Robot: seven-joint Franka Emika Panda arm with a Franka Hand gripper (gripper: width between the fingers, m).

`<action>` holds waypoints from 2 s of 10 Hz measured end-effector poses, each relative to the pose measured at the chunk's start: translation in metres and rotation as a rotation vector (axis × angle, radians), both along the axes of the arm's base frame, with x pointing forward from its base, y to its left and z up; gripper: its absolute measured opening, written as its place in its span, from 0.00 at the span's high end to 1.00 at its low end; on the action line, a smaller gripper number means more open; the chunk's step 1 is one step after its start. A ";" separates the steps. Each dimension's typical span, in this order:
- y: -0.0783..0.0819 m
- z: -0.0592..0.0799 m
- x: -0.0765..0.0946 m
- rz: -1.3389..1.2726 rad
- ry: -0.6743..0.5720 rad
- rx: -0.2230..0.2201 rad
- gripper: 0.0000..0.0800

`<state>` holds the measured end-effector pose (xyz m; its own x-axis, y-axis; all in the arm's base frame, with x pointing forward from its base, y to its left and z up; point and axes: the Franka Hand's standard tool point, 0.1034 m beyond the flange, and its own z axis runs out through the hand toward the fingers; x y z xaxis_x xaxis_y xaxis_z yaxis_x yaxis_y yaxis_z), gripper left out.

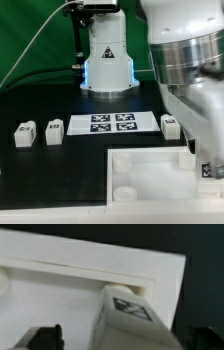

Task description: Assemble one leg

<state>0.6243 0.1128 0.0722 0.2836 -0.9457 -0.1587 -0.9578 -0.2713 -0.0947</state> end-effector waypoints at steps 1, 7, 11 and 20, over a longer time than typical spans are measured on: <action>-0.002 -0.001 0.000 0.110 -0.018 -0.007 0.20; 0.006 0.003 0.001 1.062 -0.183 -0.087 0.19; 0.007 0.002 0.000 0.787 -0.139 -0.062 0.58; 0.007 -0.002 -0.002 -0.271 -0.027 0.041 0.63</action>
Offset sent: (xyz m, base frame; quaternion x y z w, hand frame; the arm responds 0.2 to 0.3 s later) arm 0.0000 0.0000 0.0000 0.0000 0.0000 -0.3382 0.9411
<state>0.6226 0.1200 0.0704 0.0254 -0.9807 -0.1939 -0.9920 -0.0007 -0.1264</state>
